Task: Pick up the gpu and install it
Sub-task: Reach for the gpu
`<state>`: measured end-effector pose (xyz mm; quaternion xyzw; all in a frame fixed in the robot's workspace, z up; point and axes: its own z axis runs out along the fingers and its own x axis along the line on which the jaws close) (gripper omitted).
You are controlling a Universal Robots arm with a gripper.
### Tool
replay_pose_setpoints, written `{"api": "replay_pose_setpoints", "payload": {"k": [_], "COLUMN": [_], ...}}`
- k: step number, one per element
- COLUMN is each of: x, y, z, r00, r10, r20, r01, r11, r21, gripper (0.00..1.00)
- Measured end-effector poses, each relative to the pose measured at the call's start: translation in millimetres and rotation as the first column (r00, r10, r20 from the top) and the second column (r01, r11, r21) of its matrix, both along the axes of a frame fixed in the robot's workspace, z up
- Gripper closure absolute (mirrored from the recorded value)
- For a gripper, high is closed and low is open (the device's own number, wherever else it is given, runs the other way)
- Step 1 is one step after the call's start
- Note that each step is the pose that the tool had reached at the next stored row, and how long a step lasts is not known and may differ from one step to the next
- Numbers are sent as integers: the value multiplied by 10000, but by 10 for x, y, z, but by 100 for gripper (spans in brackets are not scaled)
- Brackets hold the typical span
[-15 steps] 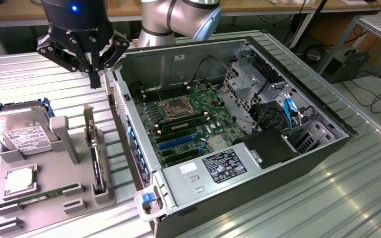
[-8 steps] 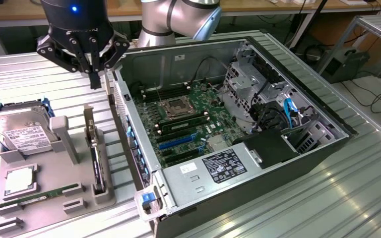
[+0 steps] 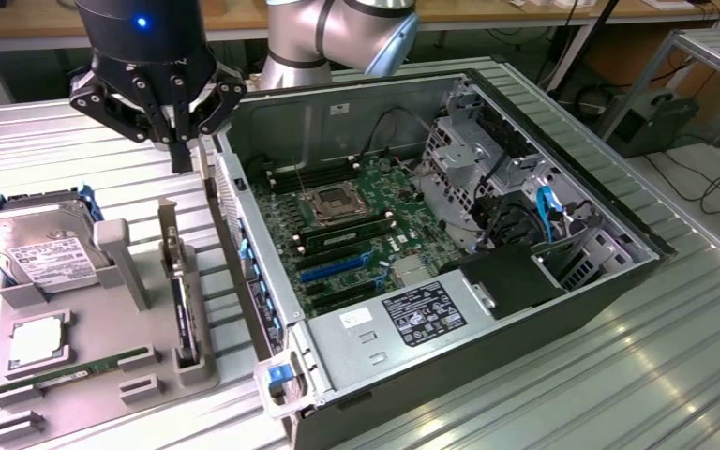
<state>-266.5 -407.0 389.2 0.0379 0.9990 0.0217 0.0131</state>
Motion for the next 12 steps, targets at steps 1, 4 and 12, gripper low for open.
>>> {"api": "replay_pose_setpoints", "payload": {"k": [1,4,12], "x": [0,-1,-1], "y": [-7,-21,-62], "z": [0,0,-1], "r00": [10000,10000,10000], "r10": [0,0,0], "r20": [0,0,0], "r01": [0,0,0], "r11": [10000,10000,10000], "r21": [0,0,0], "gripper": [89,89,89]}}
